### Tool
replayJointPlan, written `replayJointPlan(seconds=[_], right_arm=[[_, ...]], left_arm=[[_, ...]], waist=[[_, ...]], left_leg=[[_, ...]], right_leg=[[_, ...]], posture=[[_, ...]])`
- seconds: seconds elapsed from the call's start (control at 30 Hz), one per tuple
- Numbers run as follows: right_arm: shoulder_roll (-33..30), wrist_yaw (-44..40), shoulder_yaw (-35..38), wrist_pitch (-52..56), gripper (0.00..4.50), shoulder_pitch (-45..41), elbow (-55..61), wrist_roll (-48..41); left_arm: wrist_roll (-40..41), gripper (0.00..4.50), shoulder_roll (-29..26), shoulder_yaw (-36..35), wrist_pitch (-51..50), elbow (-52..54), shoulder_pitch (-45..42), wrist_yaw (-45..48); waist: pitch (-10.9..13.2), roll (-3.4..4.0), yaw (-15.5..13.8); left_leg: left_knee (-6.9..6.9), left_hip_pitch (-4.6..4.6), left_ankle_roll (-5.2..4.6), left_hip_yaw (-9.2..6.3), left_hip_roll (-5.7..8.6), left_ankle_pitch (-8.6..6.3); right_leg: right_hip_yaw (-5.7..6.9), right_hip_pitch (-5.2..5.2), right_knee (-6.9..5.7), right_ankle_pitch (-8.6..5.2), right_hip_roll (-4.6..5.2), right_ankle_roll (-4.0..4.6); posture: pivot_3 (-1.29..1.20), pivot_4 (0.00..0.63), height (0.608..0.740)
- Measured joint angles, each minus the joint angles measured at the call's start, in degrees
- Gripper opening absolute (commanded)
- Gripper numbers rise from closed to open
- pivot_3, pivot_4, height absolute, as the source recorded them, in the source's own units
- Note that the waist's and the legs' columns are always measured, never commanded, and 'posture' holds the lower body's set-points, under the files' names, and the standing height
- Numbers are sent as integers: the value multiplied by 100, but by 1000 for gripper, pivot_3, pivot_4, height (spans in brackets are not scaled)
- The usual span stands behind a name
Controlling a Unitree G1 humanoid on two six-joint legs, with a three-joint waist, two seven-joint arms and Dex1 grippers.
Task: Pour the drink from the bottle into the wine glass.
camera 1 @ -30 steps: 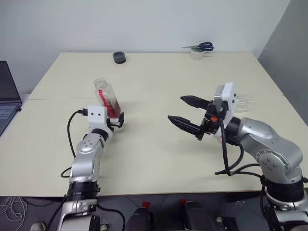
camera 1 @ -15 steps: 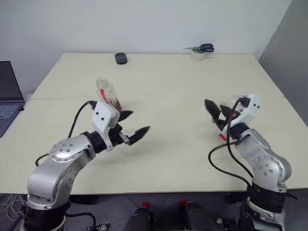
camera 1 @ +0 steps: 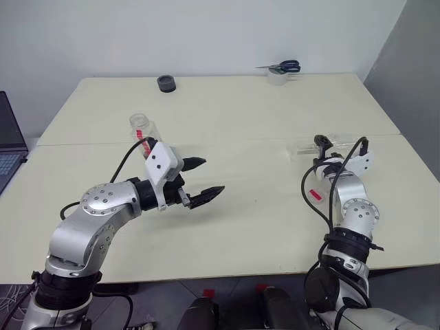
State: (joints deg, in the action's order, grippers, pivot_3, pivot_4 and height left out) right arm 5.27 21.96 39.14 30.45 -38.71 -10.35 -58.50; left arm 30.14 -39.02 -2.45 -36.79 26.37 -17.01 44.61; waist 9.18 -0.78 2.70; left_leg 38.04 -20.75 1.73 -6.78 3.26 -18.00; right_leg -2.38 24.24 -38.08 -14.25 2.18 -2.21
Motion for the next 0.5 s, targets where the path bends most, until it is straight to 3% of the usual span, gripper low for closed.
replayJointPlan(seconds=[0.5], right_arm=[[-733,-1390,-133,-1157,4500,-1121,-2847,653]], left_arm=[[-167,4479,119,317,205,-159,-326,52]], waist=[[0,0,63]], left_leg=[[2,4,-2,10,-3,-1]], right_leg=[[-4,-3,-3,0,-1,0]], posture=[[0,150,740]])
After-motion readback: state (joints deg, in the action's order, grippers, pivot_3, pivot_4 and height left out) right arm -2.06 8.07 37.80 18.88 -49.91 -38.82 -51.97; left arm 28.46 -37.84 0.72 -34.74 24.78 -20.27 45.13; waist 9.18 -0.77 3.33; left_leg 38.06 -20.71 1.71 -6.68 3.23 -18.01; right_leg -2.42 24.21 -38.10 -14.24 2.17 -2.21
